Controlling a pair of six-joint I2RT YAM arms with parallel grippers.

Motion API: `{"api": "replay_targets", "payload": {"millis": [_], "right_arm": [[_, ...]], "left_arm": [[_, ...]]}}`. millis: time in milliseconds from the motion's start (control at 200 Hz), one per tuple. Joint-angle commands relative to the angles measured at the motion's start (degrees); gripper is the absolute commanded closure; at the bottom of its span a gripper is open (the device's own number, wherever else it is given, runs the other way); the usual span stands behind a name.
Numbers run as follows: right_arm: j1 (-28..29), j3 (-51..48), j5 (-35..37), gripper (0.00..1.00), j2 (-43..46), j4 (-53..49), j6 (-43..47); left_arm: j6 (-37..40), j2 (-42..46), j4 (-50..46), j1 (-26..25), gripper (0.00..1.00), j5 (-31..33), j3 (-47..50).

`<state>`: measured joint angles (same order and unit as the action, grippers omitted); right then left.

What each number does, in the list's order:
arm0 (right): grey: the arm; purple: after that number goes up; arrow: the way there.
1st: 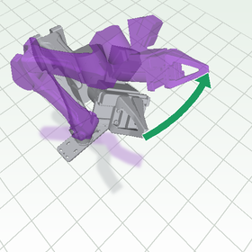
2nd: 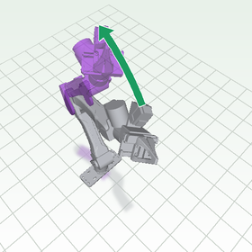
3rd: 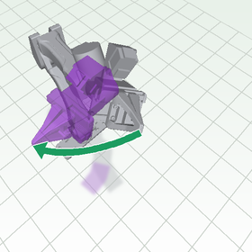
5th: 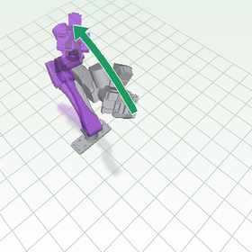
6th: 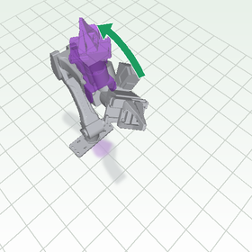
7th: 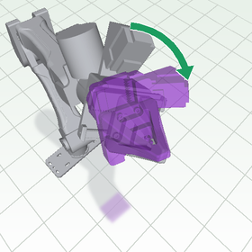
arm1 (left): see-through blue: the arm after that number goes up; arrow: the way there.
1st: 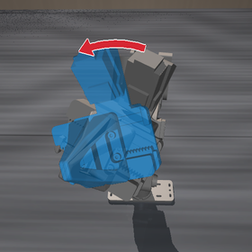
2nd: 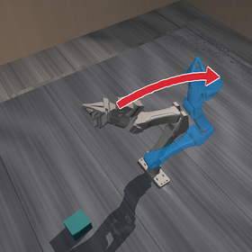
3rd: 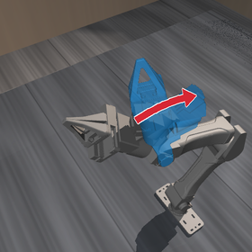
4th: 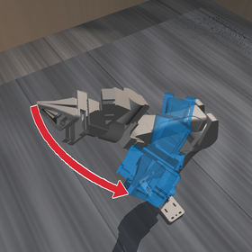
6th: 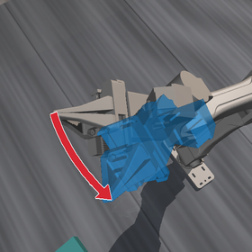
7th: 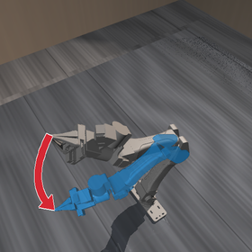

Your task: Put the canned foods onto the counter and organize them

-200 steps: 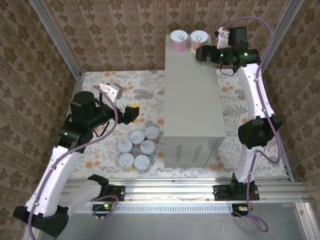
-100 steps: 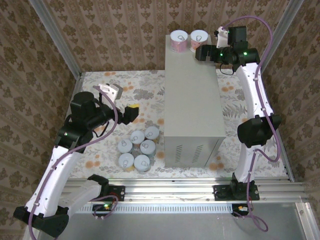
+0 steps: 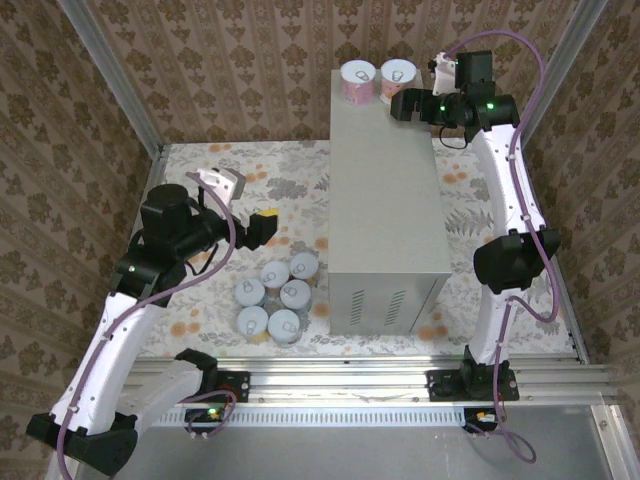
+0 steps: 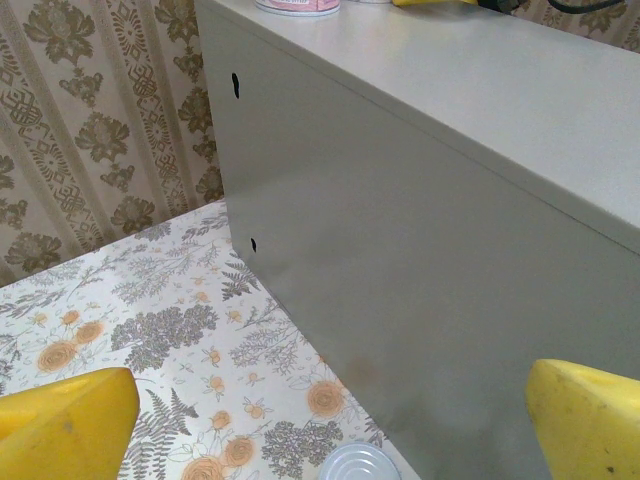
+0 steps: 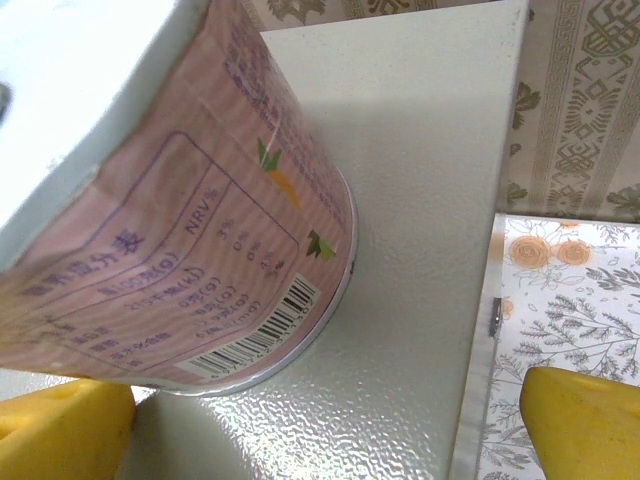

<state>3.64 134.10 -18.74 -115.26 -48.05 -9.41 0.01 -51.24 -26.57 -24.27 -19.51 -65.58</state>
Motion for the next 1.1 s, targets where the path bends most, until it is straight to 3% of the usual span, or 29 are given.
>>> {"api": "replay_targets", "payload": {"millis": [0,220,550,825,1095], "right_arm": [[0.0,0.6,1.1,0.00,-1.5,-3.3,0.0],[1.4,-3.2,3.4,0.00,5.3,-3.5,1.8],[5.5,-22.8,9.5,0.00,24.9,-1.7,4.6],[19.6,-26.6,21.4,0.00,38.9,-9.2,9.3],[35.7,-28.3,26.6,0.00,45.2,-12.2,10.0]], "left_arm": [[0.3,1.0,1.5,0.5,0.00,-0.3,0.5],[-0.3,0.7,0.9,0.5,0.00,0.2,0.2],[-3.9,1.5,-2.8,0.5,0.00,2.9,1.4],[-10.0,4.3,-10.7,0.1,0.00,5.5,7.1],[-20.3,7.0,-21.4,-0.1,0.00,14.7,12.5]]}}
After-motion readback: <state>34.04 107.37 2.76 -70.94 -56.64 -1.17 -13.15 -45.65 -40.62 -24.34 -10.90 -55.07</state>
